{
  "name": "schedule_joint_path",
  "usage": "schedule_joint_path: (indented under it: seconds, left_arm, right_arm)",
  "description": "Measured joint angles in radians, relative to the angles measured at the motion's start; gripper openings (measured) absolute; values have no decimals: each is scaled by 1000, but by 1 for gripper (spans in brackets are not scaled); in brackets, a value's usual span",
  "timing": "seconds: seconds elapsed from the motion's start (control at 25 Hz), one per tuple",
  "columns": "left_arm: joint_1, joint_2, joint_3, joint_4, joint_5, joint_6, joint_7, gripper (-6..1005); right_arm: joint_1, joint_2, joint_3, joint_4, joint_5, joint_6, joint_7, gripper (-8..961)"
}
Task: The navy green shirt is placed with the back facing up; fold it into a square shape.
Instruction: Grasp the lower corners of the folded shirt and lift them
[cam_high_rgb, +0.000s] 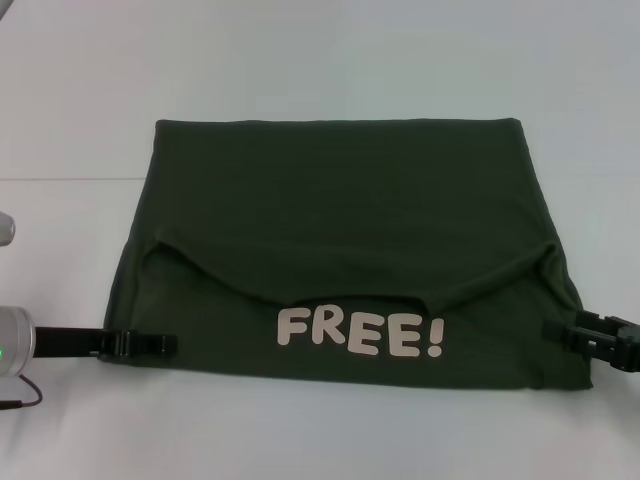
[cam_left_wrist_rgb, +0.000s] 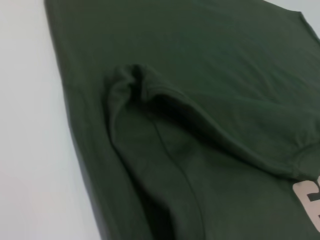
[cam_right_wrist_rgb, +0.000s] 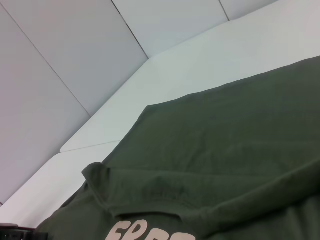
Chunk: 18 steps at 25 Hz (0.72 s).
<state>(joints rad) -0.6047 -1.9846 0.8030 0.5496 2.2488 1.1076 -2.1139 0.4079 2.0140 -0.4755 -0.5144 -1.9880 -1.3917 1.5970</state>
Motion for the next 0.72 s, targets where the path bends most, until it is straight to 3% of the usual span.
schedule_joint_path:
  seconds: [0.56, 0.72]
  left_arm:
    - [-8, 4, 4, -1, 5, -2, 4, 330]
    - [-10, 4, 6, -1, 5, -3, 5, 144]
  right_arm:
    - [3, 0, -2, 0, 0, -5, 1, 943]
    - [8, -1, -2, -5, -9, -6, 20, 944]
